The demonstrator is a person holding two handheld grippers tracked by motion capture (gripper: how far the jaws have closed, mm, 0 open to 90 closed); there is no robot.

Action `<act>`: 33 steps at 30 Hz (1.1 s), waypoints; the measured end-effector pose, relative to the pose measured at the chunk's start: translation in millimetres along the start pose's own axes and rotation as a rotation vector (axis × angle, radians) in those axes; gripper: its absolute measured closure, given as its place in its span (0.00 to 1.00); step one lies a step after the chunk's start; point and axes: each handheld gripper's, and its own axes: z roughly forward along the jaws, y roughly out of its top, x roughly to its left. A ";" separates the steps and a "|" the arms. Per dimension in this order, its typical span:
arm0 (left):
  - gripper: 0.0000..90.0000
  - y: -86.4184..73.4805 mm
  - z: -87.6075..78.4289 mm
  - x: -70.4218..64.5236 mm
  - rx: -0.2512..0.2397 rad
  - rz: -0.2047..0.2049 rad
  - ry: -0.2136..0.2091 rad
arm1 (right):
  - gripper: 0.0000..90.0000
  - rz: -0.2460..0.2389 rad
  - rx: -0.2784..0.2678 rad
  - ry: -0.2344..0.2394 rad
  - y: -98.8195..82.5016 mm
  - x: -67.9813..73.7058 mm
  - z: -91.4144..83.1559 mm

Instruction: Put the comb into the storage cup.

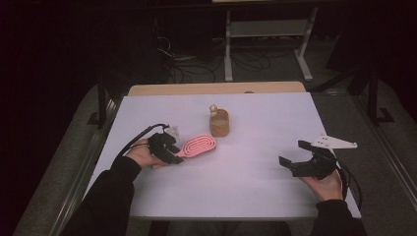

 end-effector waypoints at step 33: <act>0.77 -0.7 -13.6 -9.0 0.002 0.061 0.045 | 0.00 0.002 0.000 0.000 0.1 -0.1 0.4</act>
